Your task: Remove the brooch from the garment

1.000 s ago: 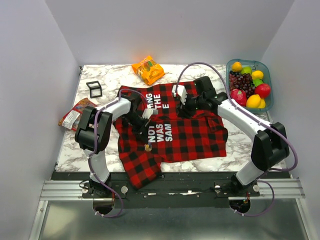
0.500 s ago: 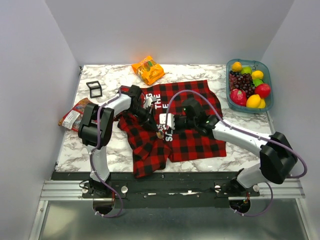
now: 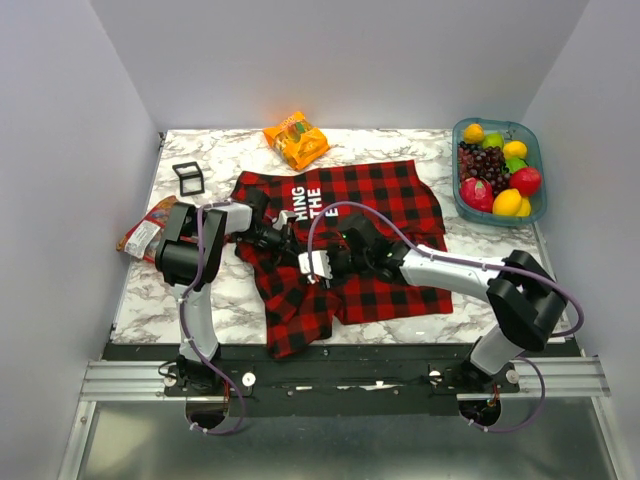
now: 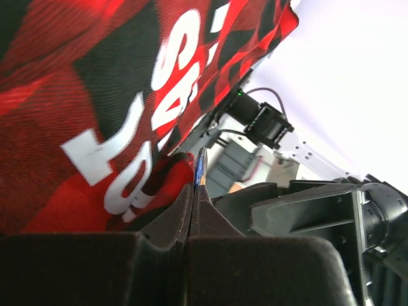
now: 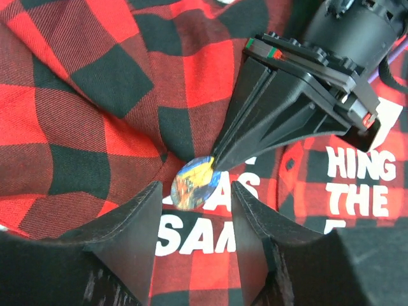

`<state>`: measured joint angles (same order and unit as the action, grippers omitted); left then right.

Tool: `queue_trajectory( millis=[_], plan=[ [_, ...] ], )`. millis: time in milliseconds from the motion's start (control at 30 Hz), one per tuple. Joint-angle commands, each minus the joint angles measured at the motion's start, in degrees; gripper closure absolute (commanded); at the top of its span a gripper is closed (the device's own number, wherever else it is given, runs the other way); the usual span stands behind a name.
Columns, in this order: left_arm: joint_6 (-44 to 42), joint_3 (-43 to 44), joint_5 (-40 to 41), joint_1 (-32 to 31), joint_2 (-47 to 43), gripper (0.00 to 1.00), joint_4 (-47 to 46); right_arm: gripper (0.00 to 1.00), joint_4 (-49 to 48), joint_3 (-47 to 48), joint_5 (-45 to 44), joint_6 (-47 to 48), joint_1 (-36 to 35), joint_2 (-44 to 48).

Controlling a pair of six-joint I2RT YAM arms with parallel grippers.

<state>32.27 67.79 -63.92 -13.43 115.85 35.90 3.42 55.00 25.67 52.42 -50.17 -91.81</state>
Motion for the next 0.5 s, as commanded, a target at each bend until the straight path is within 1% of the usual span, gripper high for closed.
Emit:
queue_trajectory(
  millis=[0, 100, 133, 200, 333, 467],
  plan=[
    [7.62, -3.8, -6.21, -0.19, -0.27, 1.0, -5.49, 0.46, -2.88, 0.02, -2.81, 1.54, -1.77, -2.23],
    [9.65, -5.47, -7.88, -0.19, -0.54, 1.0, -7.42, 0.47, -2.89, -0.42, -3.96, 1.45, -2.12, -2.67],
    [10.96, -6.26, -8.5, -0.19, -0.63, 1.0, -8.55, 0.49, -4.46, -0.51, -4.05, 1.63, -2.21, -2.67],
    [11.23, -6.62, -8.5, -0.19, -0.72, 1.0, -8.74, 0.5, -4.56, -0.69, -4.31, 1.54, -2.39, -2.67],
    [12.11, -7.14, -8.85, -0.19, -0.8, 1.0, -9.88, 0.55, -4.56, -0.77, -5.19, 1.63, -2.47, -2.5],
    [16.05, -8.28, -10.08, -0.19, -0.8, 1.0, -12.69, 0.61, -3.86, -0.86, -6.5, 2.24, -2.39, -2.58]
  ],
)
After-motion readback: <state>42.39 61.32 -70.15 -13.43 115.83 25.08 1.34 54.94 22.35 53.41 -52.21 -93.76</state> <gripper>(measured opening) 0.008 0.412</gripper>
